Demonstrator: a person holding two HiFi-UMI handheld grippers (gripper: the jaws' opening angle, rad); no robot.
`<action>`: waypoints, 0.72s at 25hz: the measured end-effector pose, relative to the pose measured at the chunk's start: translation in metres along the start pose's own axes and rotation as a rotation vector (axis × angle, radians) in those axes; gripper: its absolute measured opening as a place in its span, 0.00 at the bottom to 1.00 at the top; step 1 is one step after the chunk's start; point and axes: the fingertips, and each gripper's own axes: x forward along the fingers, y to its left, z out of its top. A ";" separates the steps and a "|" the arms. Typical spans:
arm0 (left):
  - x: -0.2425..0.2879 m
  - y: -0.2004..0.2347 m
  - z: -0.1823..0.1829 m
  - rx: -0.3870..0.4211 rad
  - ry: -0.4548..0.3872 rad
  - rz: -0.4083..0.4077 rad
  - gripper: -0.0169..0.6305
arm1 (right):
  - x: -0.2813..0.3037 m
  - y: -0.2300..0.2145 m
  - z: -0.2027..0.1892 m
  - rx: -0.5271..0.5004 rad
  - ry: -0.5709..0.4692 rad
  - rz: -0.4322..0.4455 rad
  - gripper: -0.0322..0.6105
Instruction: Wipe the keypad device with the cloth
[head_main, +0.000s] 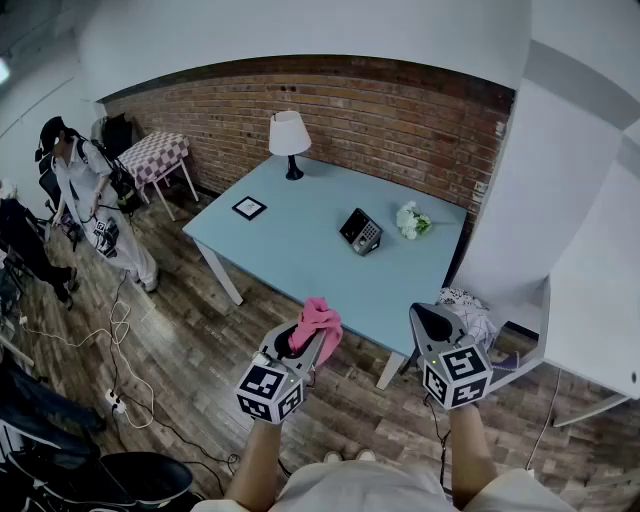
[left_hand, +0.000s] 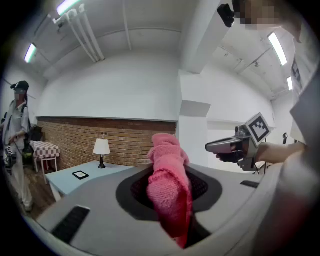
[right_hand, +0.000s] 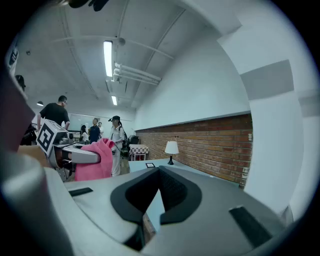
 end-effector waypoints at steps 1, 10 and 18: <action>0.001 0.000 0.000 0.000 0.001 -0.004 0.24 | 0.000 0.000 0.000 0.000 0.001 0.000 0.05; 0.014 -0.003 0.006 0.011 -0.006 -0.004 0.24 | 0.006 -0.007 0.007 0.030 -0.040 0.028 0.05; 0.029 -0.014 0.004 0.008 0.005 0.010 0.24 | 0.013 -0.022 -0.002 0.014 -0.003 0.060 0.05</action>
